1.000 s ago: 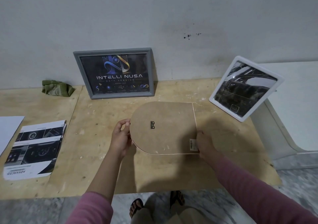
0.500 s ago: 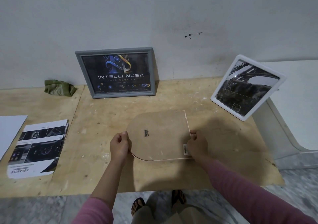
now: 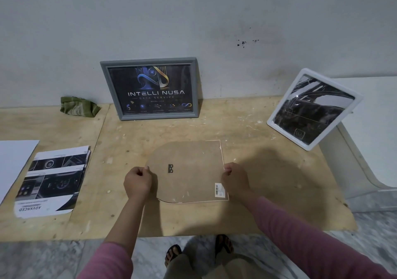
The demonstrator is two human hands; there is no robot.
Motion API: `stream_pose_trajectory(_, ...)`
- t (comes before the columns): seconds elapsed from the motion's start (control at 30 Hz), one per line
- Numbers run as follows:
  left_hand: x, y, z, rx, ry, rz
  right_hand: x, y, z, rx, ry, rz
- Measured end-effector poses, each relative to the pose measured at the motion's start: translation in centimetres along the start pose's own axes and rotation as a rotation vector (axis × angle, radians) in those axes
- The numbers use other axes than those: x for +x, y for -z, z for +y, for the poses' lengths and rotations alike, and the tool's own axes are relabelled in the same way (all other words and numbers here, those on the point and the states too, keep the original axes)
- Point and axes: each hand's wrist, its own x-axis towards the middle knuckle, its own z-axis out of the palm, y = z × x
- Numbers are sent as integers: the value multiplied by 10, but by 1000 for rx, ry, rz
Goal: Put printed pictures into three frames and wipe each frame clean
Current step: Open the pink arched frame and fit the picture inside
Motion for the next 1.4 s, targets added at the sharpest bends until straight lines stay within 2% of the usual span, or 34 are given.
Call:
stream_pose_trajectory(0.1, 4, 4, 1, -60, 38, -32, -1, 1, -3, 24, -12, -13)
stream_pose_trajectory(0.23, 10, 5, 3, -233, 177, -89, 0, 4, -6, 36, -48, -21)
stream_pose_trajectory(0.5, 9, 13, 9, -344, 259, -105, 3, -1, -14, 5, 21, 96)
stream_pose_trajectory(0.6, 4, 14, 16, -330, 205, -127, 5, 5, -13, 0, -1, 143)
stream_pose_trajectory(0.7, -10, 8, 30, -247, 72, -170, 7, 22, -7, 26, -58, 199)
stream_pose_trajectory(0.8, -32, -6, 46, -135, -89, -293, 5, 52, 5, 39, -127, 267)
stream_pose_trajectory(0.93, -57, -36, 60, -10, -220, -471, -5, 98, 34, -5, -204, 332)
stream_pose_trajectory(1.2, -113, -94, 84, 98, -350, -664, -34, 161, 86, -63, -298, 382)
stream_pose_trajectory(1.4, -144, -122, 88, 206, -352, -758, -47, 183, 111, -111, -290, 406)
